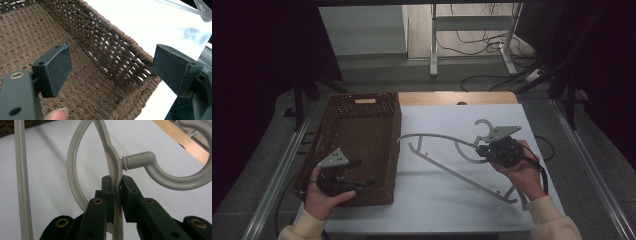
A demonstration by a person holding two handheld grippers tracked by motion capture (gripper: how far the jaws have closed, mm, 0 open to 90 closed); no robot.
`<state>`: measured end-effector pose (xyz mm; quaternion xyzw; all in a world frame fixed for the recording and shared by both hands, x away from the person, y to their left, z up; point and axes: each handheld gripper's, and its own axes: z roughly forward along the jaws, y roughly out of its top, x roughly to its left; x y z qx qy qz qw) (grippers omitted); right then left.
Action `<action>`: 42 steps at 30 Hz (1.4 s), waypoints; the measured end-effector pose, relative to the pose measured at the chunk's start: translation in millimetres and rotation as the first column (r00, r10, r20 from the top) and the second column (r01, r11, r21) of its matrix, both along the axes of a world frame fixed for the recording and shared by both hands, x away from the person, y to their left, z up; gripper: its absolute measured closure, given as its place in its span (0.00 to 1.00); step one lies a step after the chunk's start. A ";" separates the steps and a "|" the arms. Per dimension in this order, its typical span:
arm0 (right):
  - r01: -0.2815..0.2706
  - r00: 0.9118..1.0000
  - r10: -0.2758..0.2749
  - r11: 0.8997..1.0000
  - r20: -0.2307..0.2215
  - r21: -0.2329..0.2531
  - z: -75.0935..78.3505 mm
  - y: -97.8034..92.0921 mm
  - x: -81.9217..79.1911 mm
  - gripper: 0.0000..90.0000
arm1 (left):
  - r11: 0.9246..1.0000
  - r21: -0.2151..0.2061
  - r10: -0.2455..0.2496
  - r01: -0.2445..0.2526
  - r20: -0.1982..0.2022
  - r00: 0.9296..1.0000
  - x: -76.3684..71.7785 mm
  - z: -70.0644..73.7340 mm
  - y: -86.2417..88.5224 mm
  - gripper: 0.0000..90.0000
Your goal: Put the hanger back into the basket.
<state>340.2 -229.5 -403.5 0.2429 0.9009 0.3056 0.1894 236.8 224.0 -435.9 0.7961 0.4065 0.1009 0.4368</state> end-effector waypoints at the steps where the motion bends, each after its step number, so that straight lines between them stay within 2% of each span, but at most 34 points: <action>1: 0.000 1.000 0.000 1.000 0.000 0.000 0.0 0.0 0.0 0.91 | 1.000 0.000 0.000 0.000 0.000 1.000 0.0 0.0 0.0 0.17; 15: -0.051 0.998 0.050 0.999 0.049 0.017 19.5 7.8 -12.4 0.91 | 1.000 -0.015 0.001 -0.001 -0.001 1.000 -0.7 1.4 0.3 0.17; 23: -0.063 0.996 0.062 0.998 0.059 0.020 21.7 9.7 -15.5 0.91 | 1.000 -0.018 0.009 -0.009 -0.001 1.000 -0.1 1.4 2.3 0.17; 28: -0.068 0.996 0.066 0.997 0.060 0.026 22.3 9.7 -16.2 0.91 | 0.999 -0.033 0.013 -0.012 0.008 1.000 -0.2 4.0 8.1 0.17; 30: -0.075 0.996 0.073 0.997 0.057 0.027 21.9 11.3 -17.3 0.91 | 0.998 -0.060 0.012 -0.010 0.021 1.000 -1.7 9.7 12.5 0.16; 35: -0.095 0.994 0.094 0.995 0.052 0.027 22.9 15.5 -18.8 0.91 | 0.996 -0.090 -0.009 0.014 0.045 0.999 -3.3 21.0 13.2 0.16; 37: -0.105 0.993 0.103 0.994 0.052 0.032 25.0 16.4 -19.8 0.91 | 0.995 -0.091 -0.032 0.038 0.073 0.997 -2.7 33.5 8.8 0.16; 38: -0.107 0.993 0.105 0.994 0.053 0.037 26.0 17.0 -20.6 0.91 | 0.995 -0.091 -0.032 0.038 0.073 0.997 -2.7 33.5 8.8 0.16; 42: -0.115 0.992 0.112 0.993 0.058 0.040 27.5 18.0 -22.0 0.91 | 0.993 -0.091 -0.061 0.070 0.102 0.993 0.3 50.9 2.7 0.16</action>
